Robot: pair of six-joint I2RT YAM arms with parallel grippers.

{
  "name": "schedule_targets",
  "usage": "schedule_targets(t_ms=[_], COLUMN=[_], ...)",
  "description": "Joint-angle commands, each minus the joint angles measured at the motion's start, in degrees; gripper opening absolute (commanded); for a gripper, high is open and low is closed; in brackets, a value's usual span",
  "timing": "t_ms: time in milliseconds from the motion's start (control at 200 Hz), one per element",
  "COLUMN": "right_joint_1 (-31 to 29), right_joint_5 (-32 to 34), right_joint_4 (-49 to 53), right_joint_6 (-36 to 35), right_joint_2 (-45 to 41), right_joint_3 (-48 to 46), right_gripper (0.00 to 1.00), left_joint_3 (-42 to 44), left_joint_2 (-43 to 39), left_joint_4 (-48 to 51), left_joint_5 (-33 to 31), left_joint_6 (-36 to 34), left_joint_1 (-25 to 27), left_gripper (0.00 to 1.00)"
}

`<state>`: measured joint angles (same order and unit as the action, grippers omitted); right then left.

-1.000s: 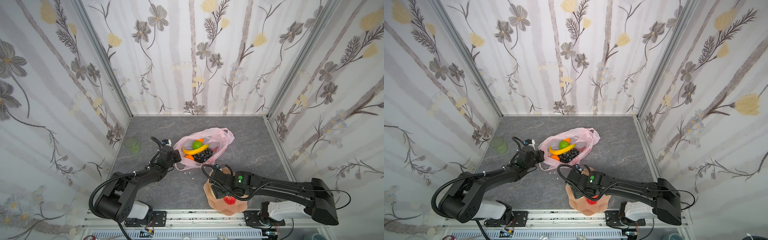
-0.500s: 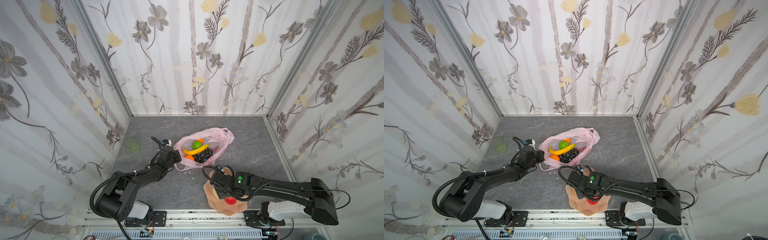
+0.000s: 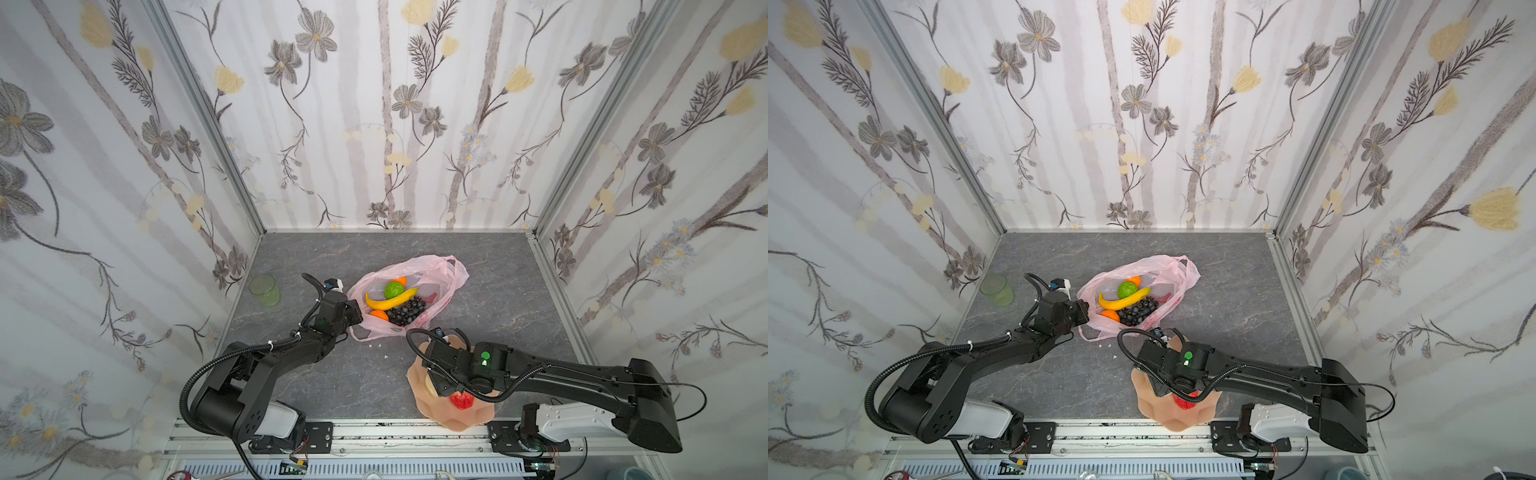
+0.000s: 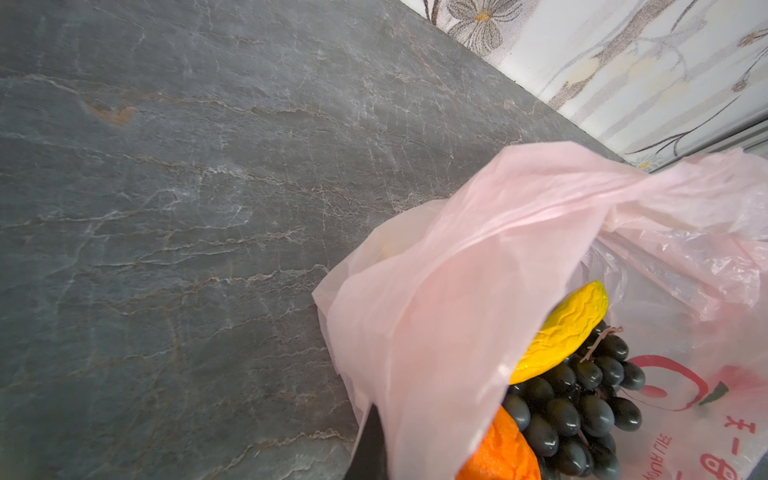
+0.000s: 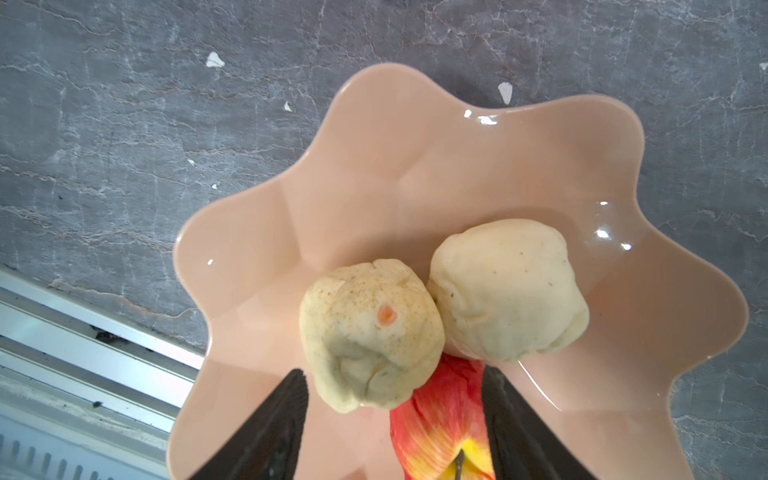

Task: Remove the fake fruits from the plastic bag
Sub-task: 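Lower the pear into the bowl and open the right gripper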

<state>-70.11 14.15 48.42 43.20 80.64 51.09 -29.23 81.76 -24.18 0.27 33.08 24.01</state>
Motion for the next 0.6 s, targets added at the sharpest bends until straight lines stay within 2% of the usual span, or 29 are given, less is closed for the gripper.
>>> schedule_targets(t_ms=[0,350,594], right_joint_1=[0.05,2.04,9.25], right_joint_5=[2.46,8.20,10.90], right_joint_4=[-0.84,-0.63,-4.76], right_joint_6=[-0.19,-1.46,-5.16], right_joint_2=[-0.21,-1.01,-0.88], right_joint_3=[1.30,5.65,11.03], right_gripper=[0.68,0.68,0.69], left_joint_3=[-0.48,-0.55,-0.34], left_joint_2=[0.04,-0.88,-2.03], left_joint_4=[-1.13,-1.13,-1.03], left_joint_5=[0.82,-0.27,-1.66], left_joint_6=[0.32,-0.57,-1.53], left_joint_1=[0.16,1.09,2.08], left_gripper=[0.07,0.07,0.07])
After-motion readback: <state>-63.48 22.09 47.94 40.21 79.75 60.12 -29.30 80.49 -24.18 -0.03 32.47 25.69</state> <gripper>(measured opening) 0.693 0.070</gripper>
